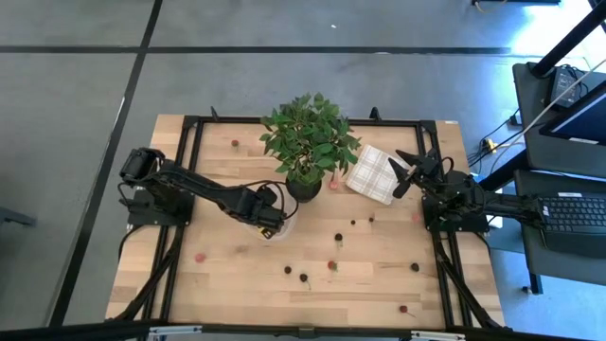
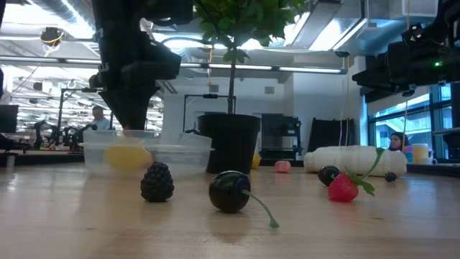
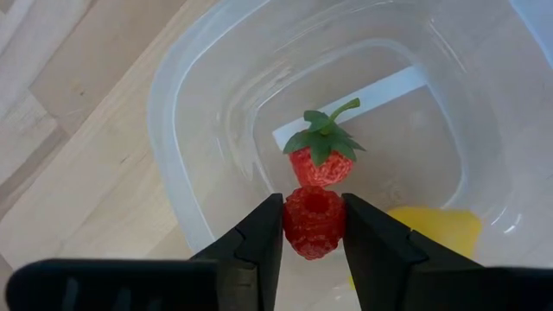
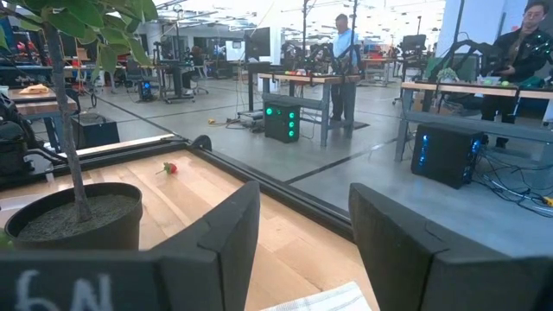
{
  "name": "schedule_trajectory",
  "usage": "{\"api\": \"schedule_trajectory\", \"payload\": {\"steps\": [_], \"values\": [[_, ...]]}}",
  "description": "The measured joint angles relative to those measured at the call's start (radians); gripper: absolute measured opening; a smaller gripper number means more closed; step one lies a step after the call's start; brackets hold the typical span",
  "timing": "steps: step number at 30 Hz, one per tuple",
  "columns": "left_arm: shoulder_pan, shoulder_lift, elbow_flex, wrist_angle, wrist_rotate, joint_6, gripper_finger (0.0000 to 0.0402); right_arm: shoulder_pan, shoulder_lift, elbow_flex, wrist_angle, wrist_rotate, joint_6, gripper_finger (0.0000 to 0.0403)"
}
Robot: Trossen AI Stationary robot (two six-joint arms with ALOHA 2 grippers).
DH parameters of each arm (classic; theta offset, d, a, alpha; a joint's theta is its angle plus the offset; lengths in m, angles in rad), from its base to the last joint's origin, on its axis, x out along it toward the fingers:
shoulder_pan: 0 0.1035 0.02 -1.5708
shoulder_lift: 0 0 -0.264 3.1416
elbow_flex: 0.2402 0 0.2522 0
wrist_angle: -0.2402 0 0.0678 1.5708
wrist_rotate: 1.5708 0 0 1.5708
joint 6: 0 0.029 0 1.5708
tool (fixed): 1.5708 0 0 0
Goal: Pick and placing Produce into tupperware
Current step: Put the red raspberry into the transparent bin, then put the bottom left pink peach into the transparent bin
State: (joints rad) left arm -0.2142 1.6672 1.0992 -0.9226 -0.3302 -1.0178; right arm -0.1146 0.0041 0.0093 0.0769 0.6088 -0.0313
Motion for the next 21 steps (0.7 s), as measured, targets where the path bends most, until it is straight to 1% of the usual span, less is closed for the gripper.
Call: {"api": "schedule_trajectory", "payload": {"steps": [7,9,11,17,21], "values": [[0.000,0.000,0.000,0.000,0.004,0.007,0.0107,0.000,0.000,0.000,0.000,0.000,0.000,0.0182],[0.000,0.000,0.000,0.000,0.007,0.006,0.0114,0.000,0.000,0.000,0.000,0.000,0.000,0.0182],[0.000,0.000,0.000,0.000,0.007,0.006,0.0129,0.000,0.000,0.000,0.000,0.000,0.000,0.0182],[0.000,0.000,0.000,0.000,0.007,0.002,0.0192,0.000,0.000,0.000,0.000,0.000,0.000,0.0182],[-0.004,0.000,0.000,-0.001,0.007,0.007,0.0211,0.000,0.000,0.000,0.000,0.000,0.000,0.0182]]}}
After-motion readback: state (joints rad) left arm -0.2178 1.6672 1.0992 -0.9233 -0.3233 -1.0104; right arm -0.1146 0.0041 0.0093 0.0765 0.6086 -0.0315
